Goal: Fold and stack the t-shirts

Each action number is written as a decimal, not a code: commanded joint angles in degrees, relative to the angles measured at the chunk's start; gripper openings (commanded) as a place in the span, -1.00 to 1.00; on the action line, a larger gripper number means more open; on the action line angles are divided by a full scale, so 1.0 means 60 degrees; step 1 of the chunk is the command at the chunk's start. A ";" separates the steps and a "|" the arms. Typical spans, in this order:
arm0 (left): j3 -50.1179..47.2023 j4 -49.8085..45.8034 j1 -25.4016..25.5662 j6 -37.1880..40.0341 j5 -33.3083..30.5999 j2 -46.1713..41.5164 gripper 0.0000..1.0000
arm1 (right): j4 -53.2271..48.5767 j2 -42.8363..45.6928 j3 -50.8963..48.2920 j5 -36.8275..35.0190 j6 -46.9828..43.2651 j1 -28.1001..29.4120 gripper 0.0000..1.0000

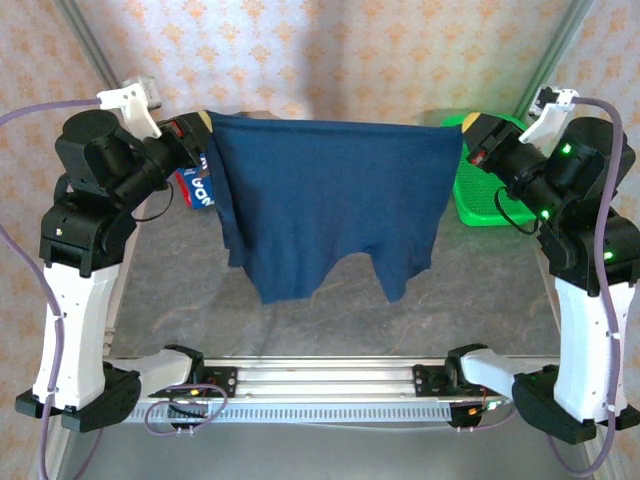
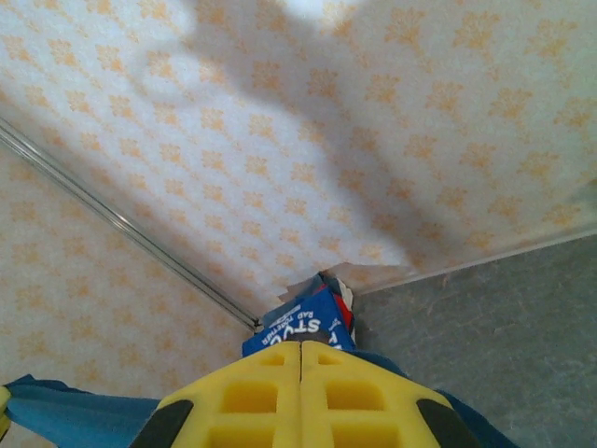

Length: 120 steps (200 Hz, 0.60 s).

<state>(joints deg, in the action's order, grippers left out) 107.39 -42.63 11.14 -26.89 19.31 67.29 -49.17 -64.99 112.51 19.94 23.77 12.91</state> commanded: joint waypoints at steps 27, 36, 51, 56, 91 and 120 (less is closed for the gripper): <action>-0.0251 0.0699 -0.0142 0.0161 -0.0349 -0.0610 -0.90 | -0.0546 0.0642 -0.0133 -0.0546 0.0041 -0.0146 -1.00; -0.0302 0.0736 -0.0129 0.0180 -0.0405 -0.0701 -0.89 | -0.0576 0.0719 -0.0227 -0.0541 0.0115 -0.0144 -1.00; -0.0233 0.0610 -0.0133 0.0309 -0.0505 -0.0784 -0.89 | -0.0580 0.0801 -0.0398 -0.0484 0.0244 -0.0144 -1.00; -0.0168 0.0508 -0.0138 0.0386 -0.0534 -0.0799 -0.89 | -0.0573 0.0839 -0.0445 -0.0448 0.0268 -0.0145 -1.00; -0.0031 0.0095 -0.0142 0.0738 -0.0700 -0.0969 -0.90 | -0.0702 0.1033 -0.0653 -0.0381 0.0364 -0.0144 -1.00; 0.0010 -0.0041 -0.0137 0.0865 -0.0721 -0.1052 -0.89 | -0.0880 0.1212 -0.0735 -0.0427 0.0502 -0.0144 -1.00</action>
<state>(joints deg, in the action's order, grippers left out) 105.69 -42.92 11.14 -24.01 19.27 62.41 -53.39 -59.81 108.09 20.62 25.80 12.91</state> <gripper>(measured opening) 0.056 0.051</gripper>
